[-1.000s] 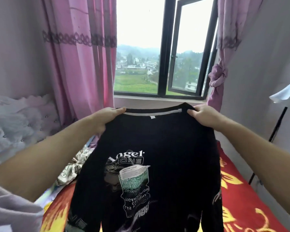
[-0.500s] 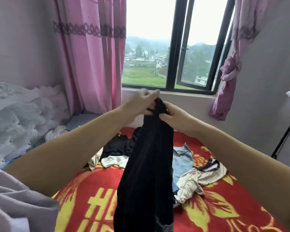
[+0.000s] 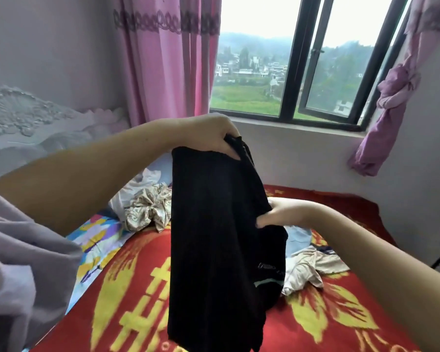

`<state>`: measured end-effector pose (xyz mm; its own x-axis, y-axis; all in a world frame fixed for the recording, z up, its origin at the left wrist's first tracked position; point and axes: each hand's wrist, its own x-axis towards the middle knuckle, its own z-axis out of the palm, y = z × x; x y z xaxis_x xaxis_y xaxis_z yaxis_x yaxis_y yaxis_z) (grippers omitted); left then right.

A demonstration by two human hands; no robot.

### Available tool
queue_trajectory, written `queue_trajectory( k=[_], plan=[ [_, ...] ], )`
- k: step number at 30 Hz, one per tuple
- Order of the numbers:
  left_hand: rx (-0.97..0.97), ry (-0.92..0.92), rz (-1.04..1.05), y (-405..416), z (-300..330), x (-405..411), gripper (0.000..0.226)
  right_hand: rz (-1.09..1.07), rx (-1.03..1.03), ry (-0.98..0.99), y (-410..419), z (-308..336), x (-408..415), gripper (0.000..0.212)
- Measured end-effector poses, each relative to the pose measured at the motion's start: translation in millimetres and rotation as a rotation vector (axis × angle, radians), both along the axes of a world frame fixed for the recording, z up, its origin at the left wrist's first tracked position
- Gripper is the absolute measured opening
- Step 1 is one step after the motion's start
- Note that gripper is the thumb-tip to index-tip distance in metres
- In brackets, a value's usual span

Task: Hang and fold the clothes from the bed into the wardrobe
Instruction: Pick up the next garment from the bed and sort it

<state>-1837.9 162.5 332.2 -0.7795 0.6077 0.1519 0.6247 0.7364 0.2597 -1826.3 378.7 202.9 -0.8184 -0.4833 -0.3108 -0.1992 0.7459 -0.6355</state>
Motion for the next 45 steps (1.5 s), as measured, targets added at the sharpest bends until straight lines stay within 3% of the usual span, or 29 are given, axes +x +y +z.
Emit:
queue_trajectory(
  k=[4,6,8,11,15,21,24,27,30,34,36,39,42,44,45],
  plan=[
    [0.023,-0.053,0.072,-7.3,2.8,-5.0,0.023,0.126,0.213,-0.117,21.4,-62.1,-12.8,0.030],
    [0.030,-0.071,0.110,-17.0,-1.5,-9.3,0.021,0.111,0.215,-0.116,27.7,-82.2,-19.8,0.037],
    [0.053,-0.077,0.163,-36.8,-8.8,-16.6,0.023,0.001,0.065,-0.142,30.2,-98.9,-27.2,0.041],
    [-0.030,-0.093,0.271,-81.4,-25.5,-28.9,0.018,-0.238,-0.270,-0.135,21.7,-113.7,-40.2,0.030],
    [-0.220,-0.039,0.403,-139.9,-61.4,-61.3,0.020,-0.343,-0.154,0.378,-8.5,-104.3,-73.3,0.018],
    [0.010,0.361,0.518,-192.4,-49.6,-124.7,0.026,-0.421,0.052,0.928,-60.6,-39.3,-121.5,0.012],
    [0.067,0.613,0.471,-221.4,-22.1,-133.6,0.034,-0.401,0.005,1.107,-83.5,-7.7,-138.9,0.017],
    [0.157,0.756,0.361,-258.9,-28.1,-130.0,0.031,-0.351,-0.058,1.150,-103.8,-5.9,-143.3,0.023],
    [0.185,0.786,0.200,-306.6,-90.4,-119.8,0.030,-0.224,-0.047,1.084,-134.4,-54.8,-129.8,0.028],
    [-0.002,0.611,0.113,-371.2,-252.3,-94.2,0.020,0.032,0.088,0.832,-187.0,-199.7,-100.2,0.039],
    [-0.143,0.427,0.124,-400.4,-351.3,-66.1,0.018,0.172,0.226,0.642,-216.5,-284.0,-78.9,0.048],
    [-0.407,0.090,0.141,-429.5,-483.1,-2.8,0.029,0.422,0.505,0.124,-255.5,-400.0,-29.4,0.045],
    [-0.784,-0.412,0.222,-426.0,-571.9,61.6,0.036,0.525,0.594,-0.332,-269.2,-473.9,16.9,0.037],
    [-0.888,-0.669,0.287,-409.1,-615.2,92.4,0.035,0.467,0.571,-0.440,-261.9,-498.6,28.5,0.029],
    [-0.867,-0.679,0.325,-395.2,-631.1,98.8,0.033,0.417,0.556,-0.432,-253.1,-507.5,25.3,0.024]
  ],
)
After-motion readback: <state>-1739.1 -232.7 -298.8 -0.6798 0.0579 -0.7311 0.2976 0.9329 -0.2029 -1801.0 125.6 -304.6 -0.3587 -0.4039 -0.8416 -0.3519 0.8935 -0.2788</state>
